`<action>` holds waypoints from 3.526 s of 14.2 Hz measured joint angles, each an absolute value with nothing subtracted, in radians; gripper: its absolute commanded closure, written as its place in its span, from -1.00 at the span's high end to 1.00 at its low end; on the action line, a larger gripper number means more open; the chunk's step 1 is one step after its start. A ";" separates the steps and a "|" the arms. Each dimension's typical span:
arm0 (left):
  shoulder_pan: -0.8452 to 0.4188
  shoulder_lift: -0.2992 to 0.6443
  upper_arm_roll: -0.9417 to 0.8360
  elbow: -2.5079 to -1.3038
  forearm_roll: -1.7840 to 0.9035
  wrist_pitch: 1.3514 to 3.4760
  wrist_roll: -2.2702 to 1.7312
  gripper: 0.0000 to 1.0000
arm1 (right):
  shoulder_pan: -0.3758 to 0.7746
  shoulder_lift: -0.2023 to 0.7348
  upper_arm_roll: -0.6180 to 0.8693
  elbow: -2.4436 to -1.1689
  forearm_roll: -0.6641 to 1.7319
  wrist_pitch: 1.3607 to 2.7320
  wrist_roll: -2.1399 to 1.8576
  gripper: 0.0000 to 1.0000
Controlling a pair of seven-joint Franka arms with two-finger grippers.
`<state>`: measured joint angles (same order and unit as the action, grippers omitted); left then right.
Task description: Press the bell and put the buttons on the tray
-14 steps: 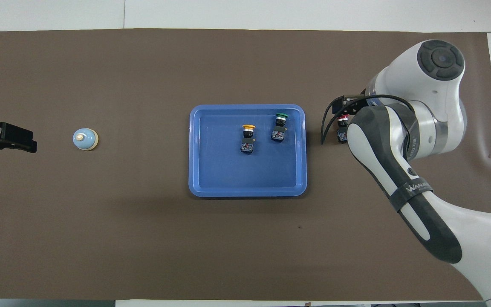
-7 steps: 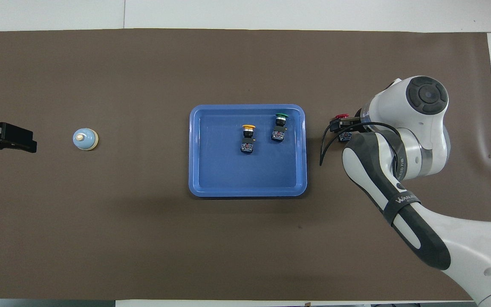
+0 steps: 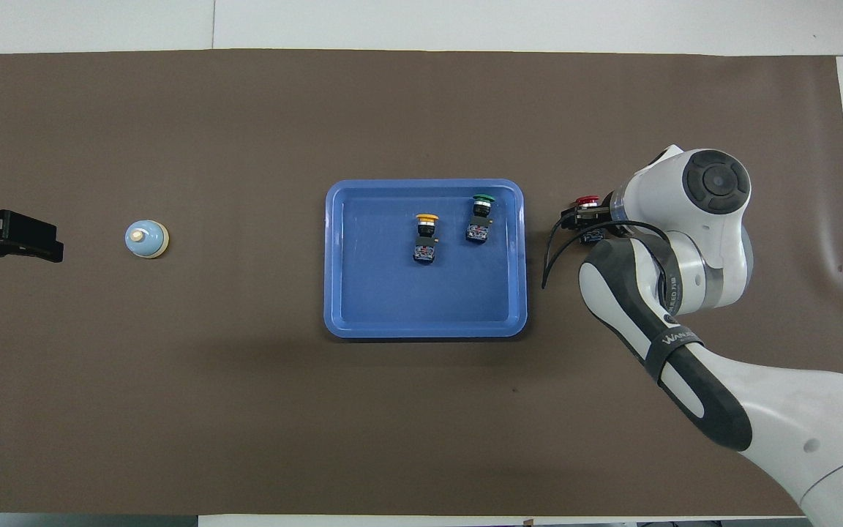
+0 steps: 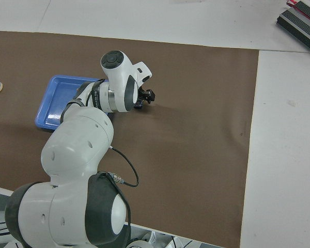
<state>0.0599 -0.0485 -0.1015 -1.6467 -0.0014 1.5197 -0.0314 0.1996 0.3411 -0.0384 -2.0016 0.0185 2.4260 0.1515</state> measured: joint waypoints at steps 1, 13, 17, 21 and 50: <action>0.060 -0.049 -0.102 -1.647 -0.001 1.520 -0.031 1.00 | 0.200 0.347 -0.038 -2.010 0.019 2.445 0.152 -0.37; 0.060 -0.049 -0.102 -1.647 -0.001 1.520 -0.031 1.00 | 0.330 0.299 -0.027 -1.847 0.022 2.222 0.416 -1.00; 0.060 -0.049 -0.102 -1.647 -0.001 1.520 -0.031 1.00 | 0.501 0.302 -0.022 -1.803 0.022 2.190 0.646 -1.00; 0.060 -0.049 -0.102 -1.647 -0.001 1.520 -0.031 1.00 | 0.564 0.325 -0.022 -1.821 0.022 2.190 0.699 -1.00; 0.060 -0.049 -0.102 -1.647 -0.001 1.520 -0.031 1.00 | 0.094 -0.170 -0.052 -1.875 0.017 1.803 0.077 1.00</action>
<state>0.0599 -0.0485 -0.1015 -1.6467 -0.0014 1.5197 -0.0314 0.0944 -0.1696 -0.0521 -1.8747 0.0167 1.8031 0.0770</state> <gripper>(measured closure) 0.000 0.000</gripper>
